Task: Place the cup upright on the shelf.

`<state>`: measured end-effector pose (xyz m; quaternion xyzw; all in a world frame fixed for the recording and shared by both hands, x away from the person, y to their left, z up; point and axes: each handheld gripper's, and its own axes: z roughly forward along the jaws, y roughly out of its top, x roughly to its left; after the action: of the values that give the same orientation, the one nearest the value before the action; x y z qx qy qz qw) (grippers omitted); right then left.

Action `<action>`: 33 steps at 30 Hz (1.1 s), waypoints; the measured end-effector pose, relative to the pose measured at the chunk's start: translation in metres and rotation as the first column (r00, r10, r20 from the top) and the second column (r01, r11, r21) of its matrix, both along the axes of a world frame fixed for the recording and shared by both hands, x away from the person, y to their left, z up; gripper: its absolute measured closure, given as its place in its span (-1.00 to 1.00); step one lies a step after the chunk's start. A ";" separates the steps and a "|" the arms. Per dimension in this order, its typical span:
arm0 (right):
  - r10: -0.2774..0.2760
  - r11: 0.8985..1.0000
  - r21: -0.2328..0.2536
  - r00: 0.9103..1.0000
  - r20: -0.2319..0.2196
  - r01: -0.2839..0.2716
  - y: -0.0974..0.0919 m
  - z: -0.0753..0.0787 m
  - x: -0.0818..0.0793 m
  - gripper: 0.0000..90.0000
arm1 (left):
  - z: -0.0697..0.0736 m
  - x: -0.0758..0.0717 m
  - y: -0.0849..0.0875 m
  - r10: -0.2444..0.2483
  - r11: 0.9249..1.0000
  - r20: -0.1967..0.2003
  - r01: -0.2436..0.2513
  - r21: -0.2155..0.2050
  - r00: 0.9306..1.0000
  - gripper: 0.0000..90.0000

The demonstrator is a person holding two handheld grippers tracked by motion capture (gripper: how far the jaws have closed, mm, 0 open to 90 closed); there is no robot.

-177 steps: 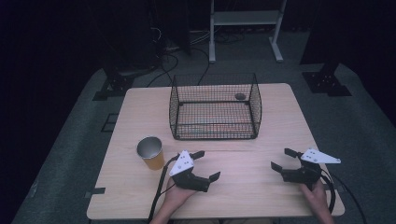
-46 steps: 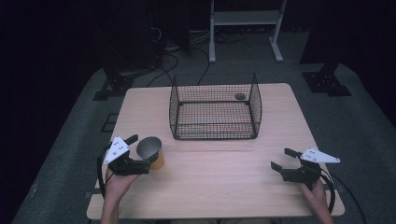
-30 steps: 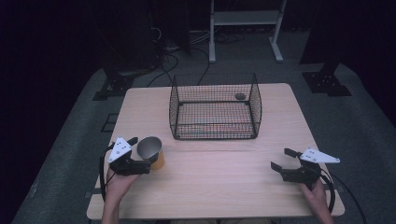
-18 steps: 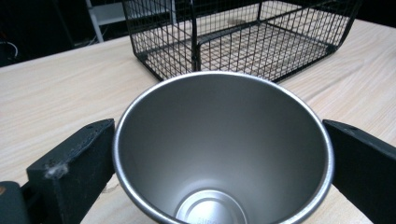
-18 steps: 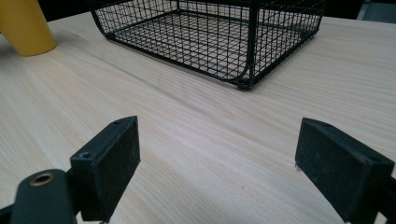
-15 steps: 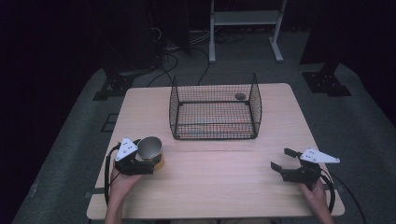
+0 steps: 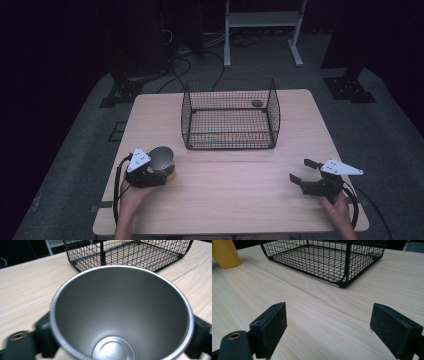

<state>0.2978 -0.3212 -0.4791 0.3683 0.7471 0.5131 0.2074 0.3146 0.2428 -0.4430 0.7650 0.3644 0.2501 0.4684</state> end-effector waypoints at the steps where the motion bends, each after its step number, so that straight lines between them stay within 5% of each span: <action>1: 0.000 1.000 -0.002 1.000 0.000 0.000 0.000 0.000 0.000 -0.71 | 0.000 0.000 0.000 0.000 1.000 -0.004 0.000 -0.003 1.000 -0.71; 33: -0.007 1.000 -0.020 1.000 0.001 0.007 0.002 0.000 0.000 -0.71 | 0.034 -0.012 -0.021 -0.088 0.994 0.077 0.093 -0.058 0.993 -0.70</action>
<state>0.2974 -0.3189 -0.4791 0.3686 0.7506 0.5051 0.2134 0.3027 0.2220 -0.4090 0.7562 0.3193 0.2455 0.5157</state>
